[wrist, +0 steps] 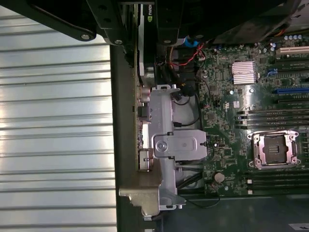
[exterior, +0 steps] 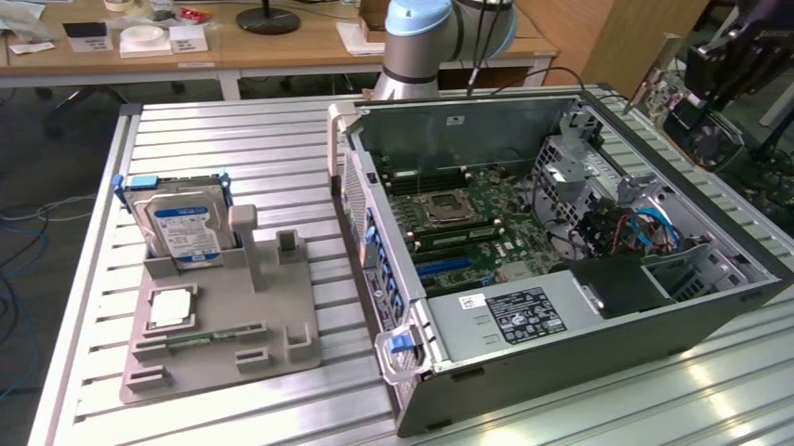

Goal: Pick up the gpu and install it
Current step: 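Pick up the gpu and move the gpu toward the slot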

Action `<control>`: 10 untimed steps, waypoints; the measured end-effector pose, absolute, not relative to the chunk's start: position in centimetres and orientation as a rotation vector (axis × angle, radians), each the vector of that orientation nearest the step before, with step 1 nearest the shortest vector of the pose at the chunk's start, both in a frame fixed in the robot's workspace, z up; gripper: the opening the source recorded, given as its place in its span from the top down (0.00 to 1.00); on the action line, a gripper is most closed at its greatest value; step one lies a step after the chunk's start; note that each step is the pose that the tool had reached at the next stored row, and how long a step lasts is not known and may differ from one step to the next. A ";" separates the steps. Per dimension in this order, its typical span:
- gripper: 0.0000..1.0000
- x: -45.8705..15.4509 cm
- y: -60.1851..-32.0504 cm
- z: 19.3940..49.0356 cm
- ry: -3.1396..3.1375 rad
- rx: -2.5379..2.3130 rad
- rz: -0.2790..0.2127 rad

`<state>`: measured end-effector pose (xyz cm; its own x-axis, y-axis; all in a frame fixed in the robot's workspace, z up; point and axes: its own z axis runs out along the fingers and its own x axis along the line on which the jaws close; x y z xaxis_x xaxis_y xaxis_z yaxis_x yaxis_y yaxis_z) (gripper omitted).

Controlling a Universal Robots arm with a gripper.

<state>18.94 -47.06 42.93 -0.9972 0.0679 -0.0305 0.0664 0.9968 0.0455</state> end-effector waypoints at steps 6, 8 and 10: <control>0.73 16.8 -46.9 42.9 3.101 0.104 0.070; 0.73 16.1 -46.9 42.9 3.099 0.104 0.069; 0.73 15.3 -46.9 42.9 3.098 0.104 0.070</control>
